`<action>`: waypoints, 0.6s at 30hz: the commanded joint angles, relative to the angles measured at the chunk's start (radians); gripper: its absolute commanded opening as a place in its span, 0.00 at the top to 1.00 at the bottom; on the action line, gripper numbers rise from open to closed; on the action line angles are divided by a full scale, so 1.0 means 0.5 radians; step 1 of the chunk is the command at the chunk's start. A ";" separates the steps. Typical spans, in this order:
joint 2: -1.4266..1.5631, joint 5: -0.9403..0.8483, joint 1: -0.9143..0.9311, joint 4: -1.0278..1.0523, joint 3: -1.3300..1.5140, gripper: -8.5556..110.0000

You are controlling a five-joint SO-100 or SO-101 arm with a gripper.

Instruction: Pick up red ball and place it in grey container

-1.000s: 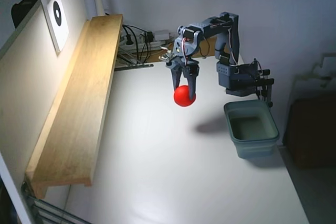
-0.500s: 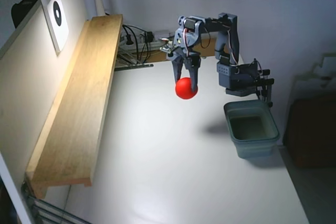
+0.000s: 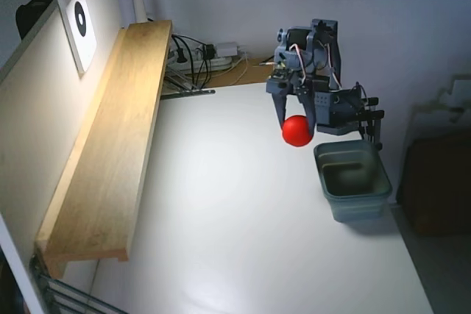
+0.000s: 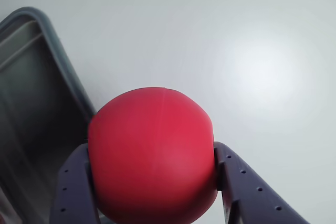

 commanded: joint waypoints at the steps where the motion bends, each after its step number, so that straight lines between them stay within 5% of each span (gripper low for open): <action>1: 0.025 0.006 -0.149 0.009 -0.089 0.73; 18: 0.025 0.006 -0.637 0.009 -0.089 0.73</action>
